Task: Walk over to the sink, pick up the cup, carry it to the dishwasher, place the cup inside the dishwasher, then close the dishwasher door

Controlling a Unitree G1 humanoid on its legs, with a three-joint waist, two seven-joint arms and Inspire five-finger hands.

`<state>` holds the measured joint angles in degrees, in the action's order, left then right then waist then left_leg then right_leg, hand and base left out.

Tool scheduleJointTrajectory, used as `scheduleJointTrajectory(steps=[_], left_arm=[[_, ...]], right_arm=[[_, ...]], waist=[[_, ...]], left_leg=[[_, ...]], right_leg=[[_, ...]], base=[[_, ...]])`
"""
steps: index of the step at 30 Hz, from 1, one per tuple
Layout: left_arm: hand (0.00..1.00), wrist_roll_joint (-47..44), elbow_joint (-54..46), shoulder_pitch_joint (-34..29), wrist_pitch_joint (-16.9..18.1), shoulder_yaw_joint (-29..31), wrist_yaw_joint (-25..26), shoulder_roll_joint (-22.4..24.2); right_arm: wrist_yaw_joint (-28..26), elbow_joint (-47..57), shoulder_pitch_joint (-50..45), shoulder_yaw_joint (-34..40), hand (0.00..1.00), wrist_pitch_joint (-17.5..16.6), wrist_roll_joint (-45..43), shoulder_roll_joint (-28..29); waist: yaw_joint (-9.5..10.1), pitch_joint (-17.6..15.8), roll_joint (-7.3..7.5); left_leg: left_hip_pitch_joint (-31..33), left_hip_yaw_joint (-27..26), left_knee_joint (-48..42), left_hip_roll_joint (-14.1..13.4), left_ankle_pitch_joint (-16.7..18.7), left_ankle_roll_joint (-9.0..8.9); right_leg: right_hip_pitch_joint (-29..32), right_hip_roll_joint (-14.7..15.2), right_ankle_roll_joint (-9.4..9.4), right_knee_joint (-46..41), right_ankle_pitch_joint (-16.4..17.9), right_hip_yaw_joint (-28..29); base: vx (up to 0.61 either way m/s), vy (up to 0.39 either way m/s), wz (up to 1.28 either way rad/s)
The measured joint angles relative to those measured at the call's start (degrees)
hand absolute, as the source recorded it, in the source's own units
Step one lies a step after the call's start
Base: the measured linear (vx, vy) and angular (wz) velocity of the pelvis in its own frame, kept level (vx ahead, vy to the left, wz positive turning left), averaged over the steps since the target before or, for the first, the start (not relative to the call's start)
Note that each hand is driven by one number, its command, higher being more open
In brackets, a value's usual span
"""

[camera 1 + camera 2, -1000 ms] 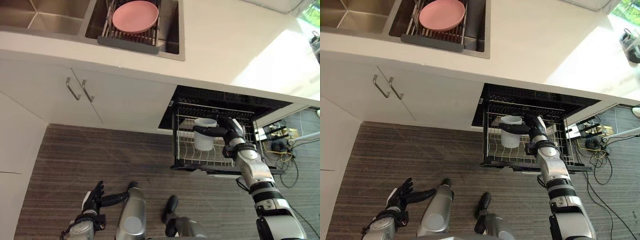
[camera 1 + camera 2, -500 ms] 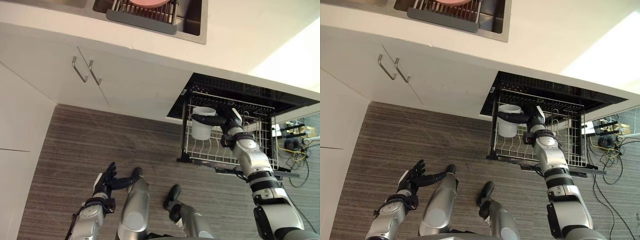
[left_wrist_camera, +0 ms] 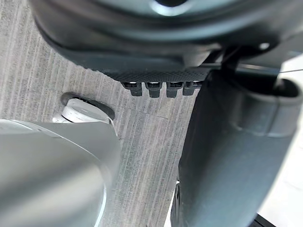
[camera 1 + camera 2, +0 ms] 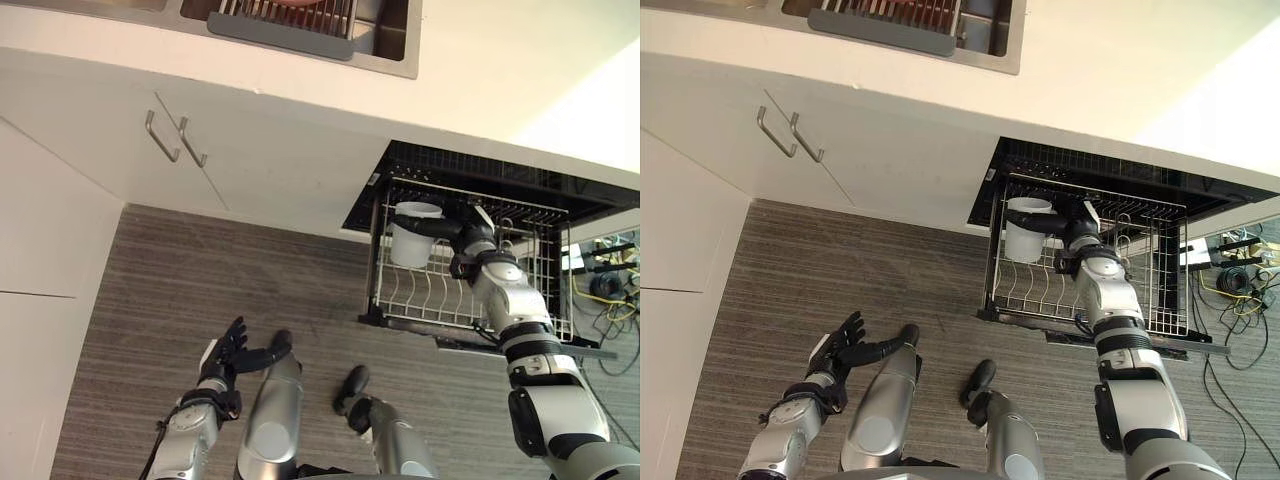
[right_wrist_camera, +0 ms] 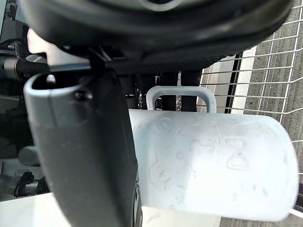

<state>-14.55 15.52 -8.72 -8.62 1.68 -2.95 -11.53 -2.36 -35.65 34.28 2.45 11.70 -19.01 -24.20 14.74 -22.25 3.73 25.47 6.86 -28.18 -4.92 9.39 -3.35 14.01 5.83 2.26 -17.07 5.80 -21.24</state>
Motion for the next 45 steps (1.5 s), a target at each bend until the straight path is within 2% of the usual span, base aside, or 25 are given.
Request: scheduleJointTrajectory(steps=[12, 14, 18, 20, 25, 26, 28, 30, 32, 33, 35, 38, 41, 42, 45], left_arm=[[1.0, 0.72, 0.02, -0.19, -0.49, -0.91, 0.0, 0.75], [1.0, 2.39, 0.48, 0.06, -0.87, -0.84, 0.02, 1.52], [1.0, 4.65, 6.05, 1.37, -1.28, -0.75, 0.22, 2.82], [1.0, 4.63, 7.97, 1.63, -1.58, -0.75, 0.35, 2.98], [1.0, 4.62, 14.3, 2.66, -1.65, -0.92, 0.25, 3.39], [1.0, 4.63, 16.06, 2.93, -1.86, -0.91, 0.18, 3.33], [1.0, 4.67, 16.95, 2.74, -2.89, -0.97, 0.01, 3.34], [1.0, 5.89, 18.01, 2.49, -3.89, -1.07, -1.03, 3.42], [1.0, 6.87, 18.46, 1.45, -4.52, -1.5, -1.05, 3.36], [1.0, 6.87, 18.47, -0.11, -5.19, -2.18, -1.04, 2.98], [1.0, 6.77, 18.56, -1.81, -5.94, -2.23, -1.02, 3.04], [1.0, 6.69, 19.0, -3.77, -6.95, -2.19, -0.88, 3.3], [1.0, 6.65, 20.57, -4.26, -7.15, -2.0, -0.8, 3.47], [1.0, 6.56, 21.28, -4.66, -7.21, -1.94, -0.36, 3.52], [1.0, 6.15, 21.29, -5.97, -7.13, 1.27, 0.66, 4.58]], right_arm=[[-4.12, 0.51, 0.23, 0.67, 1.0, 0.89, -1.68, -0.56], [-5.22, 2.46, -0.04, 1.25, 1.0, 2.16, -1.68, -0.56], [-9.08, 9.46, -4.62, 2.16, 1.0, 6.14, -2.29, 0.23], [-9.9, 9.46, -6.84, 2.19, 1.0, 6.61, -1.94, 1.48], [-7.91, 7.19, -10.44, 2.17, 1.0, 6.78, -1.64, 2.02], [-6.29, 7.31, -10.72, 2.17, 1.0, 6.71, -1.75, 2.03], [-3.94, 9.55, -12.04, 2.42, 1.0, 6.07, -1.85, 2.01], [-2.13, 17.61, -16.72, 4.16, 1.0, 5.27, -2.08, 2.06], [-1.58, 23.41, -20.23, 4.86, 1.0, 4.34, -2.06, 2.6], [-1.51, 28.8, -23.72, 6.43, 1.0, 2.66, -2.08, 4.22], [-1.67, 33.29, -26.85, 8.14, 1.0, 0.88, -2.16, 6.01], [-2.86, 39.94, -32.13, 12.33, 1.0, -2.4, -3.38, 8.16], [-5.57, 44.19, -35.84, 15.2, 1.0, -4.27, -6.24, 9.35], [-7.65, 46.06, -37.42, 15.85, 1.0, -5.09, -7.59, 10.04], [-12.05, 51.17, -41.31, 16.27, 1.0, -7.09, -11.19, 12.27]], waist=[[-0.47, 0.1, 0.03], [-0.84, 0.62, 0.22], [-1.92, 4.66, 1.41], [-2.8, 5.78, 2.02], [-5.14, 8.6, 1.67], [-6.18, 9.16, 1.53], [-7.21, 9.75, 1.14], [-8.29, 10.71, 0.04], [-9.22, 11.8, -0.44], [-10.37, 12.95, -0.85], [-11.8, 14.59, -1.2], [-14.0, 16.42, -1.8], [-14.97, 17.35, -2.45], [-15.95, 18.0, -2.72], [-17.24, 18.14, -2.96]], left_leg=[[-2.24, -2.03, 0.42, -0.74, 0.03, -0.06], [-2.92, -2.76, 0.54, -1.33, 0.2, 0.01], [-4.59, -6.41, 1.69, -3.1, 0.46, 0.05], [-6.74, -7.5, 2.8, -3.3, 0.43, 0.02], [-10.75, -9.8, 6.5, -3.13, -0.17, -0.17], [-11.79, -10.53, 7.97, -2.85, -0.7, -0.1], [-13.58, -11.76, 10.5, -2.29, -1.7, 0.06], [-15.38, -12.81, 12.67, -1.87, -2.36, 0.24], [-17.06, -13.89, 14.33, -1.67, -2.75, 0.32], [-19.0, -15.14, 16.11, -1.5, -3.11, 0.32], [-20.45, -16.26, 17.84, -1.07, -3.48, 0.33], [-23.8, -18.94, 20.78, -0.79, -4.09, 0.41], [-25.96, -21.67, 22.31, -0.69, -4.15, 0.42], [-26.5, -22.37, 22.88, -0.53, -4.17, 0.46], [-28.44, -23.8, 23.82, -0.3, -4.17, 0.47]], right_leg=[[-2.0, -0.08, 0.01, 0.52, -0.02, 0.29], [-2.54, -0.48, -0.01, 1.0, -0.08, 0.58], [-3.31, -1.45, -0.1, 2.73, -0.41, 2.49], [-4.96, -1.67, -0.06, 4.0, -0.59, 3.29], [-7.75, -2.11, 0.24, 8.62, -2.67, 5.69], [-8.29, -1.94, 0.38, 9.78, -3.26, 6.24], [-9.07, -1.62, 0.66, 11.44, -4.26, 7.28], [-9.9, -1.45, 0.72, 12.89, -5.04, 8.36], [-10.48, -1.32, 0.79, 13.37, -5.15, 9.24], [-11.17, -1.28, 0.87, 13.82, -5.28, 10.42], [-11.4, -1.26, 0.93, 14.32, -5.49, 11.59], [-12.7, -1.39, 1.01, 16.03, -6.44, 14.19], [-12.99, -1.74, 1.15, 16.69, -7.05, 16.79], [-13.08, -1.78, 1.27, 17.27, -7.42, 17.57], [-13.85, -2.0, 1.43, 18.27, -8.24, 19.67]], base=[[-0.01, -0.008, -0.02], [-0.03, -0.037, -0.12], [0.04, -0.049, -0.22], [0.1, -0.054, -0.23], [0.07, -0.011, -0.23], [0.04, 0.02, -0.23], [0.03, 0.022, -0.22], [0.02, 0.02, -0.2], [0.03, 0.007, -0.29], [0.03, -0.002, -0.35], [0.03, 0.01, -0.41], [0.01, 0.015, -0.42], [-0.01, 0.017, -0.48], [0.01, 0.03, -0.42], [0.0, 0.023, -0.38]])
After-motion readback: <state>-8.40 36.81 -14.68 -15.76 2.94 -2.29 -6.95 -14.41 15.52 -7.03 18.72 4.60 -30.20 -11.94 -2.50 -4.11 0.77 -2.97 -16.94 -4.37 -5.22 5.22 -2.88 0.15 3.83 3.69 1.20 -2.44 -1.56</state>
